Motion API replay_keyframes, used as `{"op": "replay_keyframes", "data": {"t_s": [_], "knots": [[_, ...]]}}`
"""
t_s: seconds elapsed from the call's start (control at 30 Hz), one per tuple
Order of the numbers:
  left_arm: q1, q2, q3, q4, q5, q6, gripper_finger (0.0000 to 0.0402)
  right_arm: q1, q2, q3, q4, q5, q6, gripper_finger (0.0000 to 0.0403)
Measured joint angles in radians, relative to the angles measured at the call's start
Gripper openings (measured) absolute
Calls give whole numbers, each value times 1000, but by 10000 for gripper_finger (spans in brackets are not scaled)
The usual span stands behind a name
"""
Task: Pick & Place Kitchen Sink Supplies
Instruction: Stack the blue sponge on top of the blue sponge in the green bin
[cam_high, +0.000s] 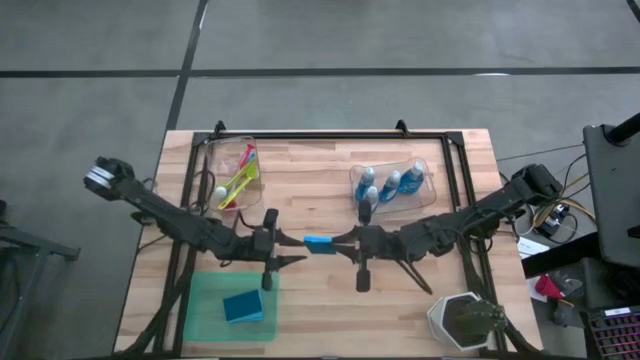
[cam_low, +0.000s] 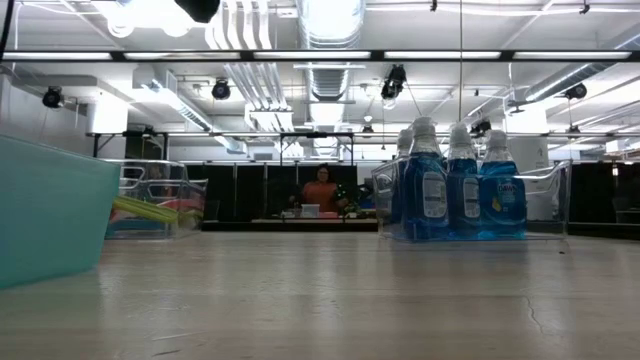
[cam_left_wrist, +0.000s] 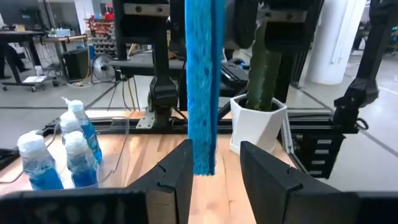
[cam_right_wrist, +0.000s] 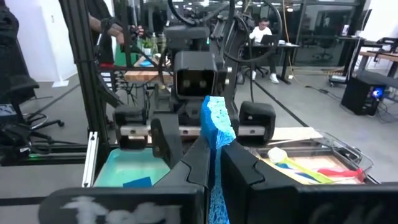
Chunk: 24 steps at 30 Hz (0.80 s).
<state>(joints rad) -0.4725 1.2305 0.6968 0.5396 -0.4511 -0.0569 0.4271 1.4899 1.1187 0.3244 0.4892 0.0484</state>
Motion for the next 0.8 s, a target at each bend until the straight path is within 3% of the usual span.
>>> {"op": "replay_keyframes", "data": {"t_s": [0.27, 0.8], "knots": [[14, 50, 0, 81, -53, 12, 126, 0, 0, 0, 5, 0, -1, 18], [35, 56, 0, 89, -29, 34, 126, -20, 32, -3, 44, 0, 0, 18]]}}
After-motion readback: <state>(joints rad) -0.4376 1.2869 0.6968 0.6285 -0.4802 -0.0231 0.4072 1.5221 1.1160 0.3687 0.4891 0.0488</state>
